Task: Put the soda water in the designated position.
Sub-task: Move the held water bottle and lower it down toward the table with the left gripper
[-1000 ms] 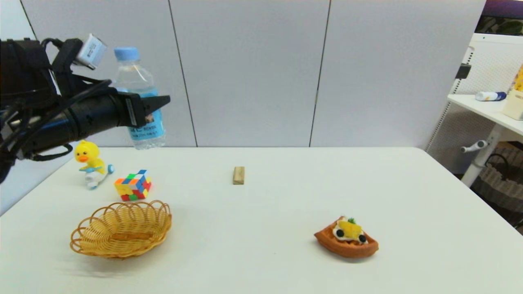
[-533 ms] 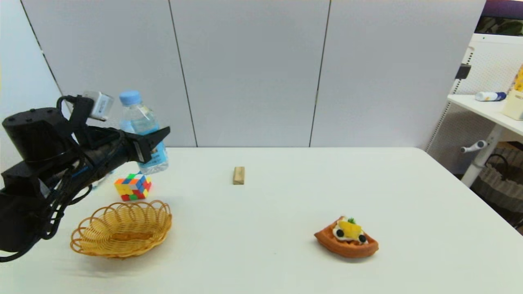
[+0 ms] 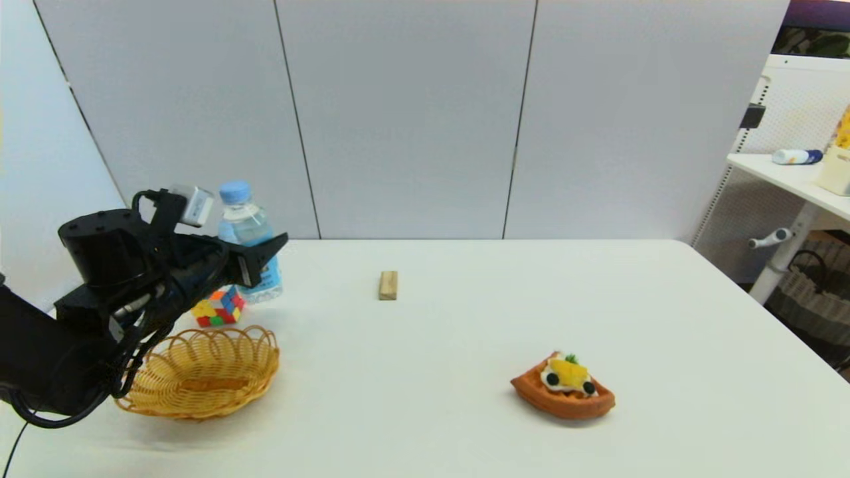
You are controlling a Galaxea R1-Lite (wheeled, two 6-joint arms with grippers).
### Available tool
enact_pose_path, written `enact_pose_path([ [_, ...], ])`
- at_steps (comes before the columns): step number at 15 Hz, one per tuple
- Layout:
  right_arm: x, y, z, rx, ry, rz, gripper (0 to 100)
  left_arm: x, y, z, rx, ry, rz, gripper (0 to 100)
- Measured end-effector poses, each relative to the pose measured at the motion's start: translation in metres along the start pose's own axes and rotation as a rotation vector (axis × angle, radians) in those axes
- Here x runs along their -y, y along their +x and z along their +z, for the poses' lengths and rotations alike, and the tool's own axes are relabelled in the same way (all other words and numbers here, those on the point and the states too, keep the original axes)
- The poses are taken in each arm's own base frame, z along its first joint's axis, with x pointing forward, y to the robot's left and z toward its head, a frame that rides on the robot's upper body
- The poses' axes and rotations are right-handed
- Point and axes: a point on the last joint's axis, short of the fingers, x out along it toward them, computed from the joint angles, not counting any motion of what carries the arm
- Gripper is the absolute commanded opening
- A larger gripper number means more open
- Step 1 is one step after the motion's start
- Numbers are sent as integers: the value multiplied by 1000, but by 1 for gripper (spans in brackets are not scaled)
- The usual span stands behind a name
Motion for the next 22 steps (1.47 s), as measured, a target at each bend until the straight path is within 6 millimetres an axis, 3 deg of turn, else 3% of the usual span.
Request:
enact_pose_path([
  [16, 0, 0, 0, 0, 0, 0, 100, 1, 16, -41, -55, 37, -80, 0],
  [17, 0, 0, 0, 0, 0, 0, 100, 1, 16, -42, -56, 36, -81, 100],
  [22, 0, 0, 0, 0, 0, 0, 100, 1, 17, -39, -30, 44, -82, 100],
])
